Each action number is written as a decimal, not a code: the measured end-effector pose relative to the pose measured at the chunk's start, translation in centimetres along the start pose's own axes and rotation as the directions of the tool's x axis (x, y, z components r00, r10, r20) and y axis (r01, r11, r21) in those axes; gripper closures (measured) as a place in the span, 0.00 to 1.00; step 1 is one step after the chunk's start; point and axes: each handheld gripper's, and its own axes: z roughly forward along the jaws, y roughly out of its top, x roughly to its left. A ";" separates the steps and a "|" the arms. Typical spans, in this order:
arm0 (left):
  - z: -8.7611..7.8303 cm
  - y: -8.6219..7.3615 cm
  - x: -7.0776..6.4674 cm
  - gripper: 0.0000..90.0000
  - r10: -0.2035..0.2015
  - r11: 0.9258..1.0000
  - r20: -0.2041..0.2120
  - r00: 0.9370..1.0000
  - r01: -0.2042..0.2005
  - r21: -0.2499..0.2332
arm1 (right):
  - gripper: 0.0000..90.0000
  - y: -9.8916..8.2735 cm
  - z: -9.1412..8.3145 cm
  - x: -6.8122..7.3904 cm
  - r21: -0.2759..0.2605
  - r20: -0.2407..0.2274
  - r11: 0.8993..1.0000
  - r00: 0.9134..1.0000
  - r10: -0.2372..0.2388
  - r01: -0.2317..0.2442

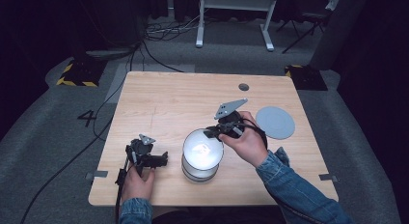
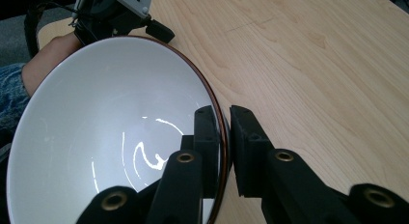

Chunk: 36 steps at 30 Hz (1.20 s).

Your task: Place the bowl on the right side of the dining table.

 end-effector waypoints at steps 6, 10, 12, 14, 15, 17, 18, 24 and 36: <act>0.0 0.0 0.0 0.00 0.003 1.000 0.000 1.000 -0.003 -0.001 | 0.91 0.0 -0.8 -0.7 -0.011 0.033 1.000 0.999 0.016 -0.015; 0.0 0.0 0.0 0.00 -0.001 1.000 0.003 1.000 0.001 0.003 | 0.91 -0.2 -1.6 -1.5 -0.016 0.060 0.999 0.998 0.031 -0.030; 0.0 0.0 0.0 0.00 0.001 1.000 0.001 1.000 -0.001 0.001 | 0.91 -0.4 -2.1 -2.0 -0.023 0.076 0.999 0.996 0.039 -0.038; 0.0 0.1 0.0 0.00 0.002 1.000 0.001 1.000 -0.002 0.004 | 0.91 -0.6 -2.7 -2.6 -0.034 0.092 0.998 0.994 0.051 -0.048; 0.0 0.1 0.0 0.00 0.002 1.000 0.001 1.000 -0.002 0.004 | 0.91 -0.7 -3.0 -2.8 -0.034 0.102 0.998 0.993 0.053 -0.050; 0.0 0.1 0.1 0.00 0.001 1.000 0.003 1.000 -0.001 0.001 | 0.91 -0.8 -3.5 -3.3 -0.038 0.117 0.998 0.991 0.063 -0.059; 0.0 0.1 0.1 0.00 0.001 1.000 0.003 1.000 -0.001 0.001 | 0.91 -1.0 -4.0 -3.6 -0.039 0.130 0.997 0.989 0.071 -0.066; 0.0 0.1 0.0 0.00 0.001 1.000 0.003 1.000 -0.001 0.001 | 0.91 -1.4 -5.9 -5.5 -0.058 0.179 0.994 0.979 0.099 -0.090; 0.0 0.0 0.0 0.00 0.001 1.000 0.003 1.000 -0.001 0.001 | 0.91 -2.1 -8.3 -8.2 -0.078 0.261 0.986 0.952 0.160 -0.145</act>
